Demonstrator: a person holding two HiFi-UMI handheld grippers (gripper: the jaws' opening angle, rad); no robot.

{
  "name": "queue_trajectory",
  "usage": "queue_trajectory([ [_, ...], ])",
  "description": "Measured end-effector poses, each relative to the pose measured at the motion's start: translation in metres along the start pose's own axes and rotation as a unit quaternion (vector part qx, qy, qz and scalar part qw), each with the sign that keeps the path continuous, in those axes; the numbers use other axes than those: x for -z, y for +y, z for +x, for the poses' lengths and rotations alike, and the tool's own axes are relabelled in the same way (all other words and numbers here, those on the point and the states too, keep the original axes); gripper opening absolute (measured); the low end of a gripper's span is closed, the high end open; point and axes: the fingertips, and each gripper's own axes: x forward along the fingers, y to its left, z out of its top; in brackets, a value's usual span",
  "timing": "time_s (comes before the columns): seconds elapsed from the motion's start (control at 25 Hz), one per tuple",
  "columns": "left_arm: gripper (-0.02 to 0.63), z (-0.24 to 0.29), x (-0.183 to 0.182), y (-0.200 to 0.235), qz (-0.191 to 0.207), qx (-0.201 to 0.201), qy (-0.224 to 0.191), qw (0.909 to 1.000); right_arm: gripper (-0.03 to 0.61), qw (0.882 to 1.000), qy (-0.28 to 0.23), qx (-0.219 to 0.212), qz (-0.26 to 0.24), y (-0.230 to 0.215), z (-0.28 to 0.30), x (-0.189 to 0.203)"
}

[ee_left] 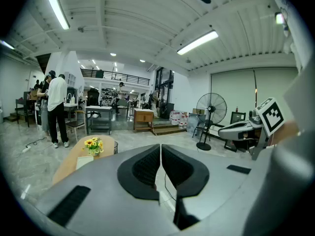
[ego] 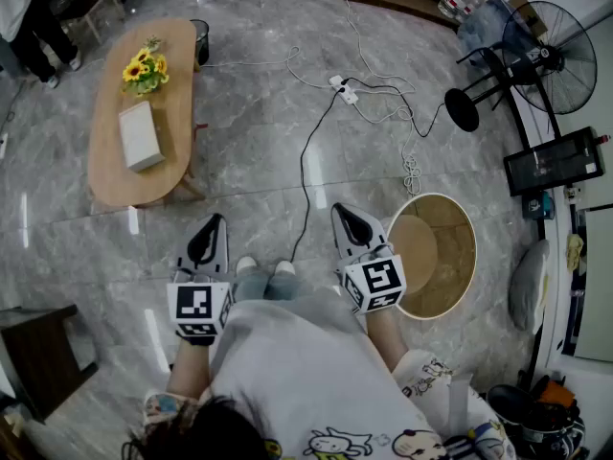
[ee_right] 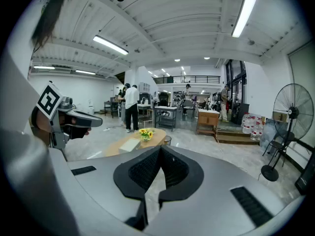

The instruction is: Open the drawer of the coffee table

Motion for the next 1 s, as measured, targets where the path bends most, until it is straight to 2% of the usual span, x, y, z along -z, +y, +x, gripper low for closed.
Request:
queue_trajectory([
  [0.28, 0.014, 0.007, 0.003, 0.012, 0.006, 0.017, 0.000, 0.9998, 0.000, 1.000, -0.006, 0.008, 0.018, 0.003, 0.008, 0.002],
  [0.52, 0.019, 0.009, 0.002, 0.016, 0.014, 0.043, -0.002, 0.9990, 0.003, 0.998, -0.020, 0.018, 0.059, 0.007, 0.006, 0.003],
  [0.64, 0.099, 0.011, 0.003, 0.024, 0.021, 0.044, 0.003, 0.9988, 0.025, 0.997, -0.027, 0.021, 0.076, 0.008, 0.006, 0.004],
  [0.72, 0.113, 0.014, 0.004, 0.029, 0.019, 0.044, 0.006, 0.9989, 0.079, 0.996, -0.023, 0.016, 0.085, 0.010, 0.010, 0.006],
  [1.0, 0.169, 0.051, -0.002, 0.040, 0.020, 0.037, 0.012, 0.9991, 0.137, 0.995, -0.020, -0.002, 0.095, -0.012, 0.047, 0.003],
])
